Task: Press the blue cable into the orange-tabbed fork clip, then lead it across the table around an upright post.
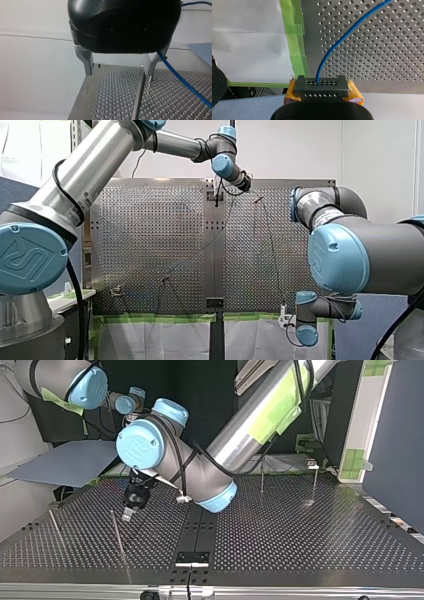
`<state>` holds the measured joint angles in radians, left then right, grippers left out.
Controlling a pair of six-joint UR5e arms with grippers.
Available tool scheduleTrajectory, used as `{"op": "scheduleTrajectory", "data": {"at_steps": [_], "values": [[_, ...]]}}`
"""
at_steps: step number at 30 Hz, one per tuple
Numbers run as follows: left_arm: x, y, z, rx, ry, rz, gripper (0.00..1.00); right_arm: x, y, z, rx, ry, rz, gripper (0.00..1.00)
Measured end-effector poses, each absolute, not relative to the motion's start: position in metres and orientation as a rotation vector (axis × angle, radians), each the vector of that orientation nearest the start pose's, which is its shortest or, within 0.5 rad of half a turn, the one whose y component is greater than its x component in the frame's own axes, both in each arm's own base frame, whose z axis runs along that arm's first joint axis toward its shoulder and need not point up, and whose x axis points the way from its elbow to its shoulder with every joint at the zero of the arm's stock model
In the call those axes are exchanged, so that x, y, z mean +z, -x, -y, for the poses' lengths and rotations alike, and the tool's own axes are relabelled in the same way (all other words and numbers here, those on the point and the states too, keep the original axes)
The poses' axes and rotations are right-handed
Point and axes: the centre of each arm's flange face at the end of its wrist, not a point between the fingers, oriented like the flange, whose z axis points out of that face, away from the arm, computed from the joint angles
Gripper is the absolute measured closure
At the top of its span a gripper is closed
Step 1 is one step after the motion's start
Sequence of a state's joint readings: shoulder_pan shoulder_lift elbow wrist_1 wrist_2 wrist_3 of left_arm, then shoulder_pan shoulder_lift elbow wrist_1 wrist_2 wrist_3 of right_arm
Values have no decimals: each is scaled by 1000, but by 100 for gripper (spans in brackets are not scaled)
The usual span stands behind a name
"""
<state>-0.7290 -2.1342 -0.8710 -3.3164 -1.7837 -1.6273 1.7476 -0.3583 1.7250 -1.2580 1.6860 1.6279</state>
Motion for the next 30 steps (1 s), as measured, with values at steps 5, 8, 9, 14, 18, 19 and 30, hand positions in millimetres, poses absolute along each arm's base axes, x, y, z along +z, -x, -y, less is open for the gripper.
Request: {"op": "scheduleTrajectory", "data": {"at_steps": [5,8,9,14,18,19,30], "values": [[469,-454,551,-413,-345,-1611,0,-182,-219,535,1229,-1315,1293,100],[468,-454,547,-383,-330,-1634,0,-182,-219,535,1229,-1315,1293,100],[467,-454,545,-370,-325,-1643,0,-182,-219,535,1228,-1315,1293,100],[463,-452,538,-322,-315,-1682,0,-183,-219,535,1228,-1315,1293,100],[460,-448,535,-297,-334,-1722,0,-183,-219,535,1228,-1315,1293,100],[459,-447,534,-291,-339,-1730,0,-182,-219,535,1229,-1314,1293,100],[453,-438,526,-239,-384,-1808,0,-182,-219,535,1230,-1314,1292,100]]}}
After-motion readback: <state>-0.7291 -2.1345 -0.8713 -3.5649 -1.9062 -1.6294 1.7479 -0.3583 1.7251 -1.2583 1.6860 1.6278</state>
